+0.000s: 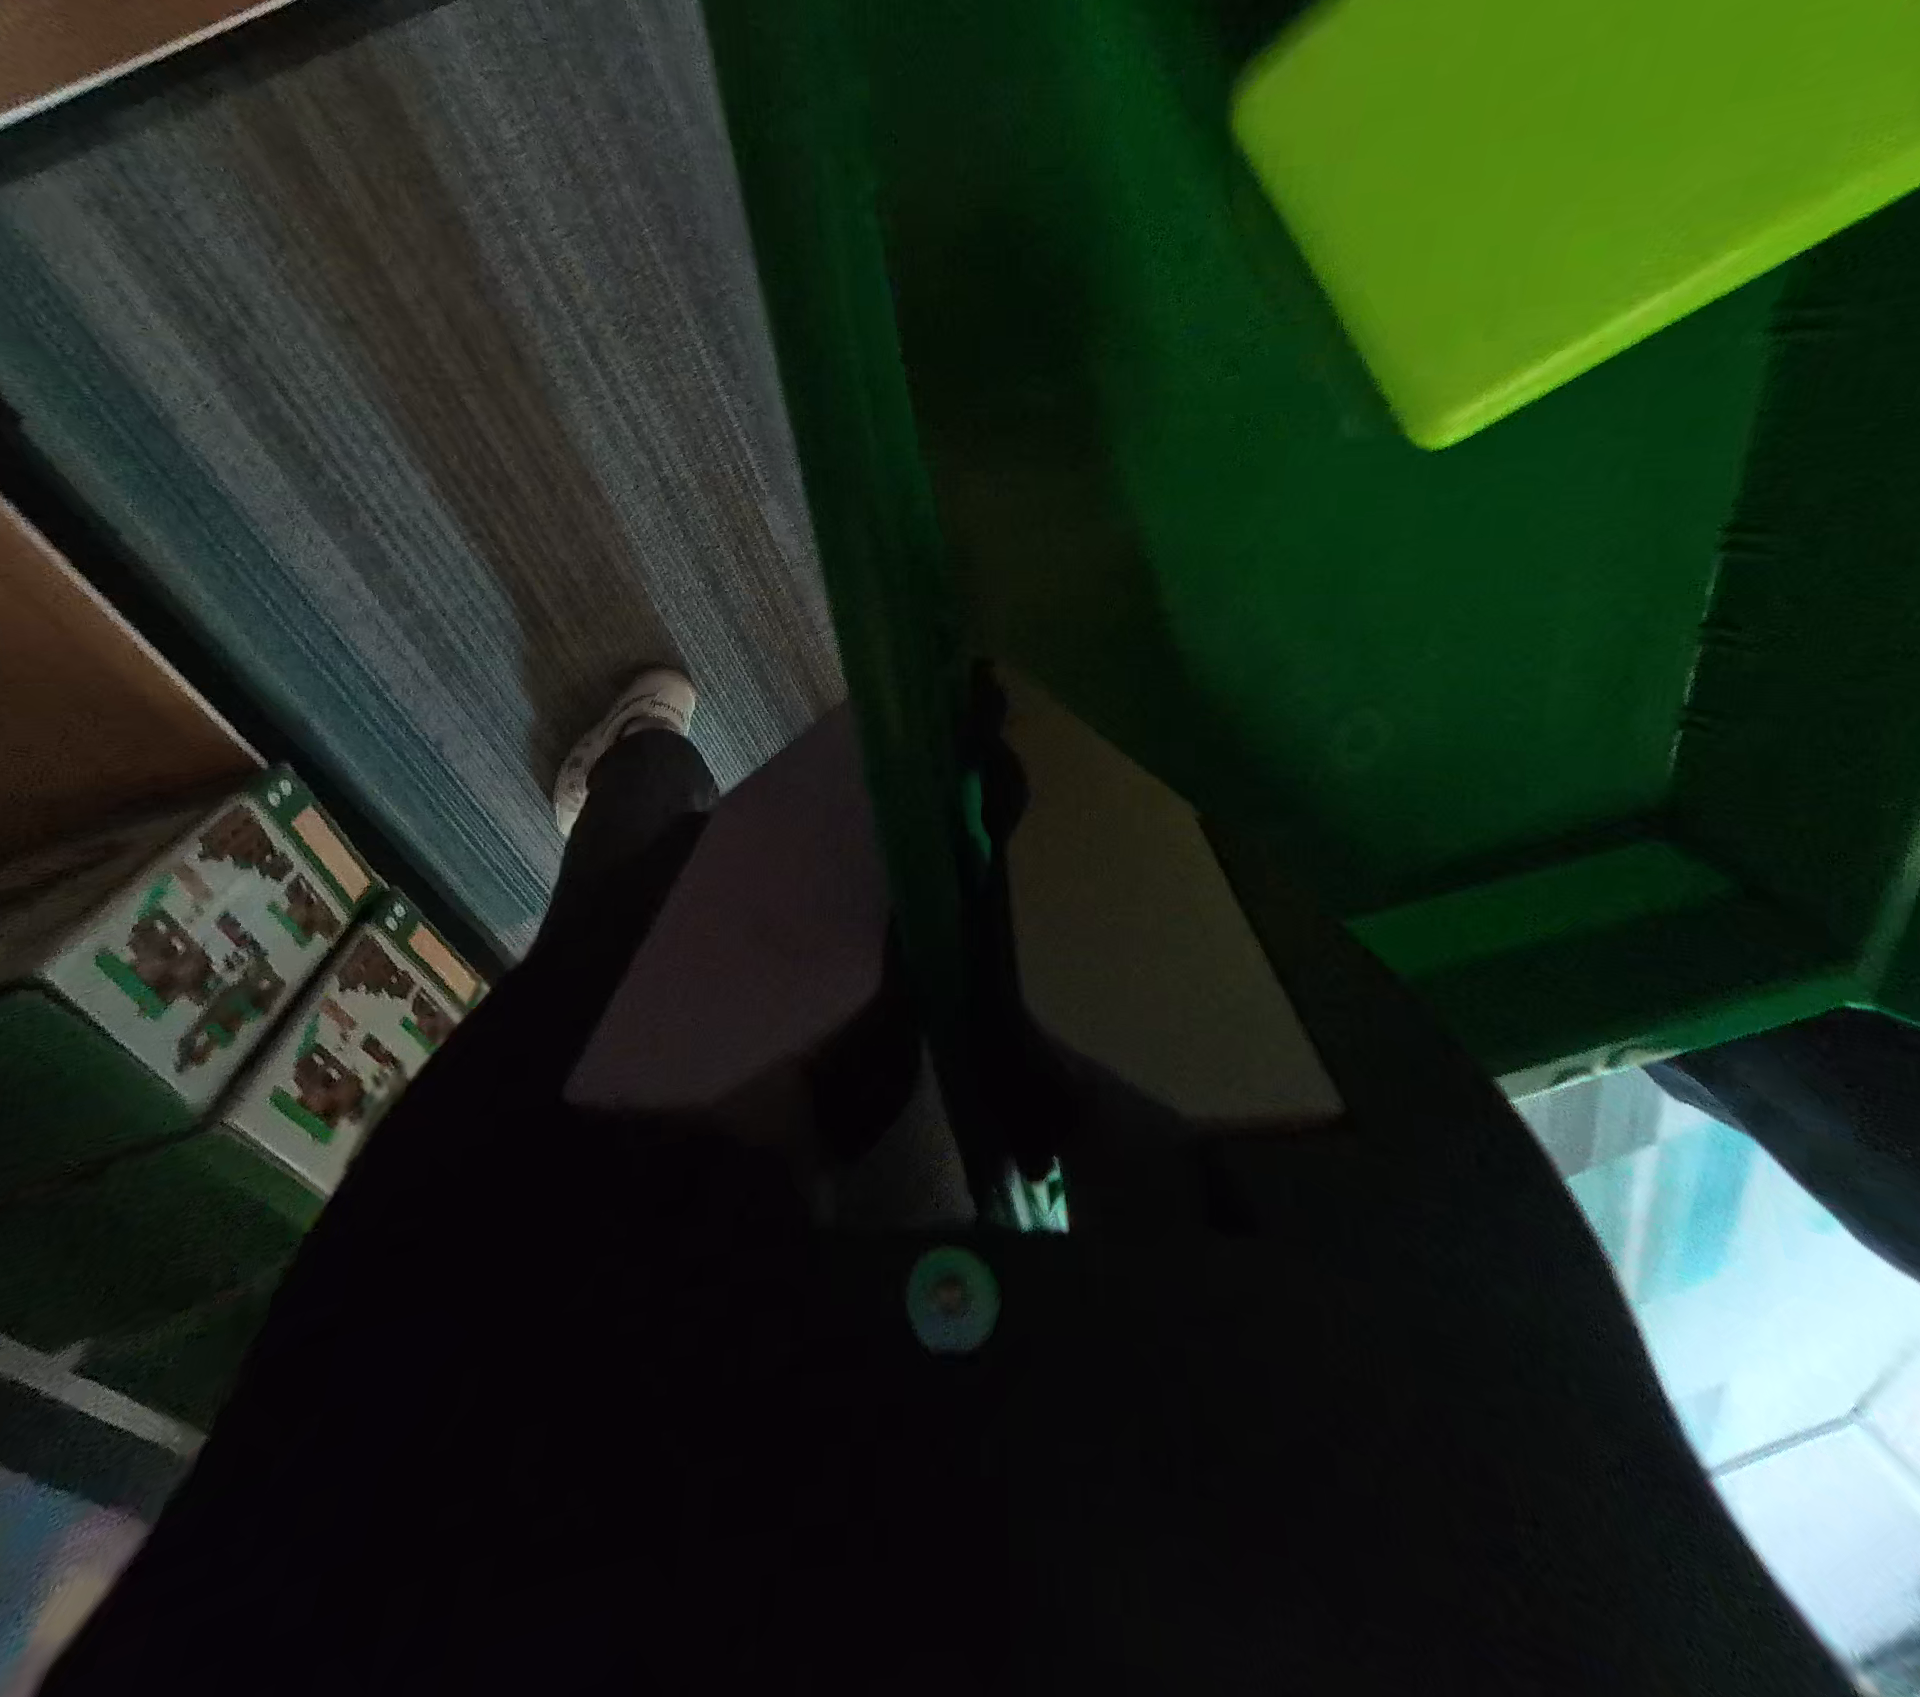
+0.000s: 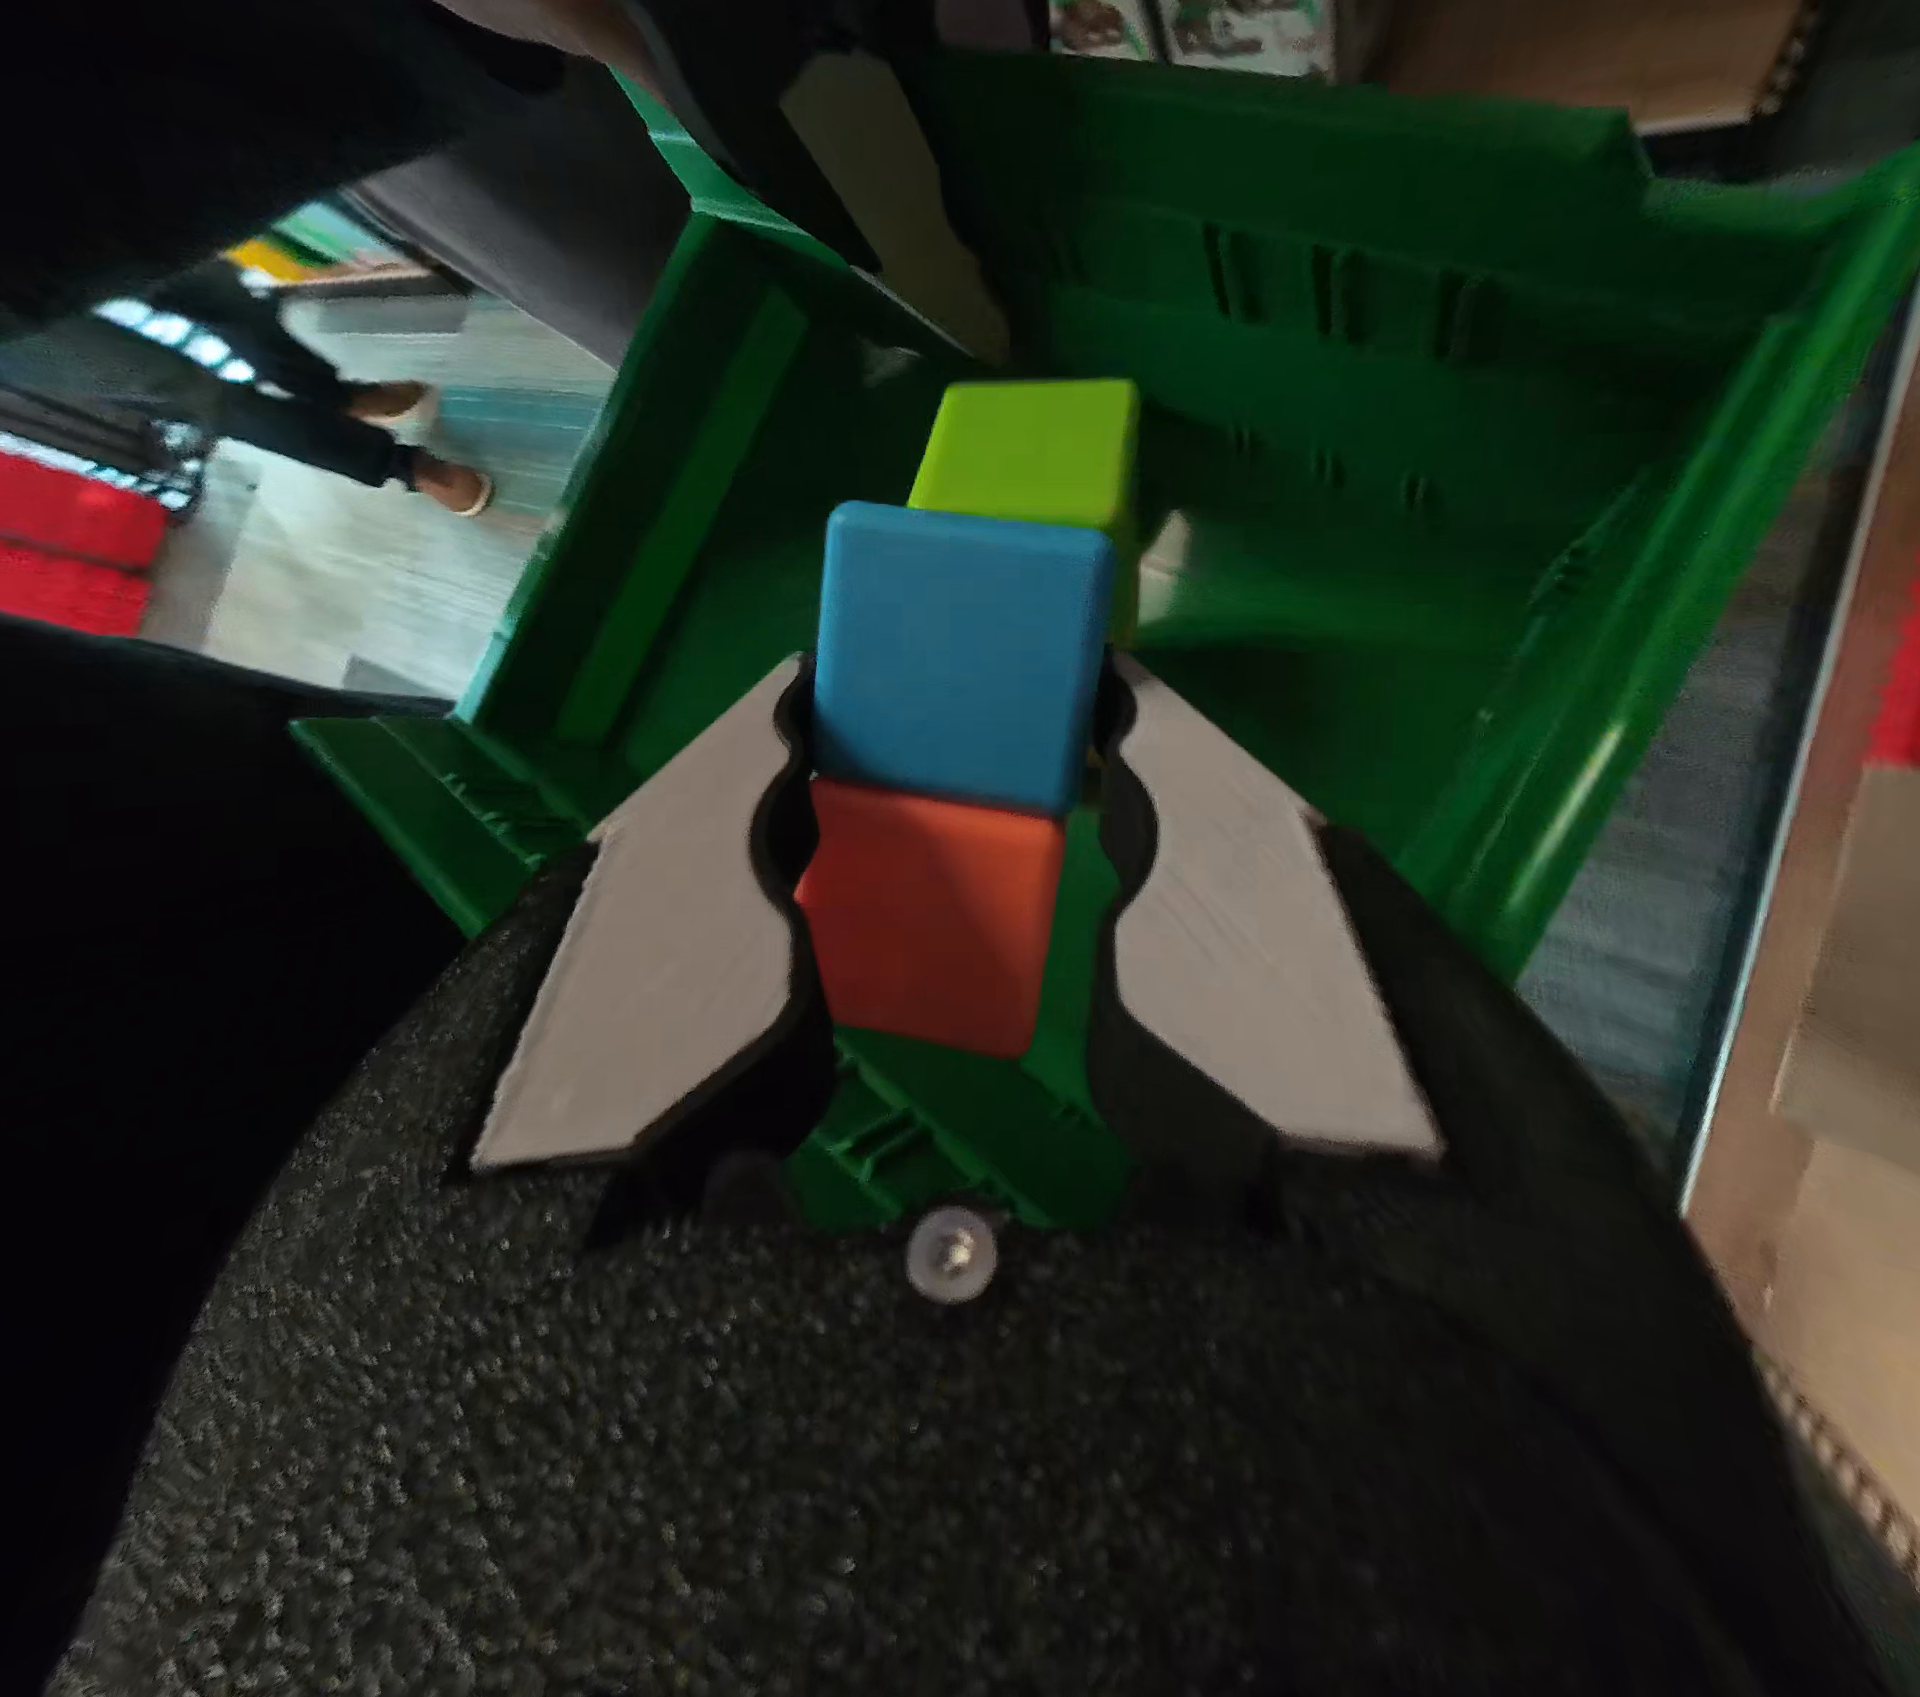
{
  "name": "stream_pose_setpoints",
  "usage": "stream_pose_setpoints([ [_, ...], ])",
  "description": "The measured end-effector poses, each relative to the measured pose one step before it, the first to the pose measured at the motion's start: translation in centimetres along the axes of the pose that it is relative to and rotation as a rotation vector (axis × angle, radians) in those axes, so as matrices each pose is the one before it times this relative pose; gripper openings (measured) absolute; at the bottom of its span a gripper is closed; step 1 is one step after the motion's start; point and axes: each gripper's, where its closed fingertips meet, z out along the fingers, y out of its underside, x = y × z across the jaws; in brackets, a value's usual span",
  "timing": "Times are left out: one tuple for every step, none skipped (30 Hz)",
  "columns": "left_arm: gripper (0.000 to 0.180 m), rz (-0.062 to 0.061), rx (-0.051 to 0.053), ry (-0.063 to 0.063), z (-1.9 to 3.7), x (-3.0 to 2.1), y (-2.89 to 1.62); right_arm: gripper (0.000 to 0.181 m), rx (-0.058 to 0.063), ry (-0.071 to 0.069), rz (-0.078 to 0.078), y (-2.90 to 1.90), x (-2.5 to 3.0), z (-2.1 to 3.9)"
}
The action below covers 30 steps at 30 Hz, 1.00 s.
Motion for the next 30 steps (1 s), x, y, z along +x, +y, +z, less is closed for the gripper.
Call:
stream_pose_setpoints([
  [0.002,-0.0434,-0.0025,-0.0097,-0.26,-1.24,0.066,0.051,-0.0032,-0.0469,-0.0161,-1.083,1.058,0.253],
  [0.002,-0.0434,-0.0022,-0.0169,-0.366,-1.19,0.059,0.05,0.0057,-0.0483,-0.0206,-1.334,1.05,0.153],
  [0.002,-0.0502,-0.0009,-0.0166,-0.477,-1.064,0.005,0.05,0.0091,-0.0453,-0.0219,-1.419,1.022,0.054],
  [0.002,-0.0507,0.0044,-0.0049,-0.538,-0.781,-0.092,0.051,0.0025,-0.0407,-0.0168,-1.487,0.97,-0.077],
  [0.002,-0.0455,0.0045,-0.002,-0.549,-0.692,-0.16,0.051,-0.0031,-0.0313,-0.0208,-1.54,0.858,-0.234],
  [0.002,-0.0353,0.0095,-0.0089,-0.533,-0.84,-0.24,0.051,-0.0002,-0.0209,-0.0314,-1.64,0.814,-0.298],
  [0.002,-0.0337,0.013,-0.0011,-0.525,-0.795,-0.233,0.051,-0.001,-0.0188,-0.0314,-1.643,0.766,-0.24],
  [0.002,-0.0293,0.0102,-0.0066,-0.463,-0.846,-0.124,0.051,-0.004,-0.0181,-0.0285,-1.586,0.756,-0.154],
  [0.002,-0.0367,0.0119,-0.0098,-0.389,-0.882,-0.081,0.051,-0.0022,-0.0193,-0.0245,-1.585,0.745,-0.074],
  [0.002,-0.04,0.016,-0.0043,-0.261,-0.837,-0.047,0.051,-0.0011,-0.0218,-0.0213,-1.5,0.737,0.073],
  [0.002,-0.035,0.0128,0.0002,-0.089,-0.77,0.011,0.051,-0.0016,-0.0198,-0.0211,-1.452,0.695,0.135],
  [0.002,-0.031,0.0168,0.0065,0.056,-0.779,0.012,0.051,0.0014,-0.0185,-0.0226,-1.461,0.664,0.16],
  [0.002,-0.0273,0.0185,0.0075,0.161,-0.8,0.008,0.051,0.0034,-0.0154,-0.0209,-1.421,0.725,0.258],
  [0.002,-0.0222,0.0136,0.0043,0.214,-0.88,0.086,0.051,0.0037,-0.0117,-0.0155,-1.371,0.856,0.33],
  [0.002,-0.0197,0.0098,0.0024,0.257,-1.001,0.134,0.051,0.0034,-0.0122,-0.0113,-1.342,0.955,0.422],
  [0.002,-0.0155,0.0066,0.0008,0.228,-1.104,0.179,0.051,0.0034,-0.01,-0.0102,-1.247,1.056,0.529],
  [0.002,-0.0123,0.0064,0.0005,0.2,-1.221,0.155,0.051,0.0019,-0.0001,-0.0115,-1.234,1.27,0.598],
  [0.001,-0.0106,0.0081,0.0011,0.114,-1.353,0.063,0.051,-0.0024,0.0127,-0.0123,-1.255,1.529,0.665],
  [0.001,-0.0111,0.0103,0.0005,-0.002,-1.567,-0.111,0.051,-0.0099,0.0179,-0.0102,-1.263,1.629,0.69],
  [0.001,-0.0096,0.0118,0.0005,-0.133,-1.644,-0.238,0.051,-0.0144,0.0166,-0.0086,-1.387,1.598,0.661],
  [0.001,-0.0035,0.014,-0.0017,-0.239,-1.678,-0.425,0.051,-0.0099,0.0173,-0.0121,-1.645,1.499,0.576],
  [0.001,0.0026,0.0168,-0.0056,-0.39,-1.699,-0.559,0.051,-0.0046,0.0186,-0.02,-1.919,1.427,0.47],
  [0.001,0.0039,0.0162,-0.0057,-0.54,-1.5,-0.635,0.051,-0.0038,0.0209,-0.0251,-2.109,1.414,0.413],
  [0.001,0.0068,0.0122,-0.0068,-0.68,-1.356,-0.572,0.051,-0.004,0.0243,-0.0251,-2.313,1.444,0.352],
  [0.001,0.011,0.0097,-0.0159,-0.719,-1.342,-0.536,0.051,0.0008,0.021,-0.0306,-2.495,1.361,0.271],
  [0.002,0.0056,0.0052,-0.0145,-0.627,-1.331,-0.436,0.051,0.008,0.0187,-0.0387,-2.726,1.343,0.253],
  [0.001,0.0008,-0.0002,-0.0103,-0.54,-1.208,-0.303,0.051,0.0103,0.0231,-0.0413,-2.807,1.479,0.294],
  [0.001,0.0013,-0.0021,-0.0115,-0.478,-1.152,-0.25,0.051,0.0058,0.0272,-0.0426,-2.846,1.644,0.392],
  [0.001,0.0021,0.002,-0.0119,-0.384,-1.126,-0.295,0.051,0.0034,0.0304,-0.0498,-2.84,1.784,0.486],
  [0.001,0.0026,0.0057,-0.0087,-0.337,-0.957,-0.331,0.051,0.0065,0.0359,-0.0591,-2.875,2.004,0.615],
])
